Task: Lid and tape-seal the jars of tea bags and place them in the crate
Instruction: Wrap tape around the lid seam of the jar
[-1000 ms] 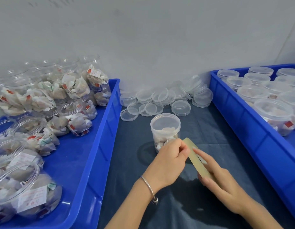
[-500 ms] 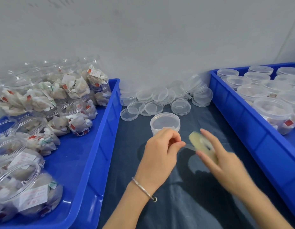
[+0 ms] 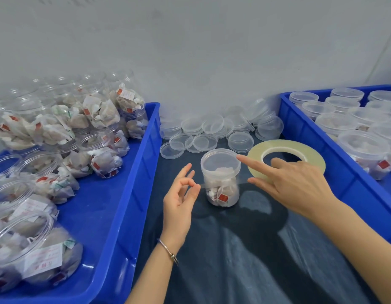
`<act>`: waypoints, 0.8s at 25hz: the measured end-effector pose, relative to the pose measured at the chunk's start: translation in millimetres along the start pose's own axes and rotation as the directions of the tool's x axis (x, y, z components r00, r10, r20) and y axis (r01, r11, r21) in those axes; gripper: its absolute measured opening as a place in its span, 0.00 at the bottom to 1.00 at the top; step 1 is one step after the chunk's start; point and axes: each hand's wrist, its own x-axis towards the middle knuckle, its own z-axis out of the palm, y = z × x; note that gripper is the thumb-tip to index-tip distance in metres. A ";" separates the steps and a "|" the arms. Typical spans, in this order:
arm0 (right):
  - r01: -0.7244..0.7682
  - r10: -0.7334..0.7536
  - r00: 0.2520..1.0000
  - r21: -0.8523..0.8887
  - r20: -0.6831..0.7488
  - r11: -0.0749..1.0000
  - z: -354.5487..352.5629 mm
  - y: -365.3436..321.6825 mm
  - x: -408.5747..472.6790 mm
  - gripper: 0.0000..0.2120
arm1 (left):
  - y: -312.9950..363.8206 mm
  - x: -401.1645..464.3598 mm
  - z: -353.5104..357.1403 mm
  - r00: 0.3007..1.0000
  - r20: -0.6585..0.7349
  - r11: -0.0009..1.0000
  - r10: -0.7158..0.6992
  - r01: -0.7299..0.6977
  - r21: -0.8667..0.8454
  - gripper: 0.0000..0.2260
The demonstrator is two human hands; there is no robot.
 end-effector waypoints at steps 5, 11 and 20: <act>0.032 -0.033 0.999 -0.009 -0.011 0.999 6.8 3.9 5.6 0.26 | -2.6 9.5 -1.9 0.997 0.074 0.996 0.022 -0.016 -0.084 0.05; 0.025 -0.025 1.000 0.031 0.007 0.999 11.1 4.6 4.7 0.26 | -11.3 13.0 -1.0 0.995 0.093 0.994 0.041 -0.031 -0.104 0.05; -0.045 0.041 0.998 0.061 0.057 0.997 13.6 2.3 7.4 0.25 | -17.8 19.9 -3.4 0.995 0.084 0.995 0.051 -0.044 -0.084 0.04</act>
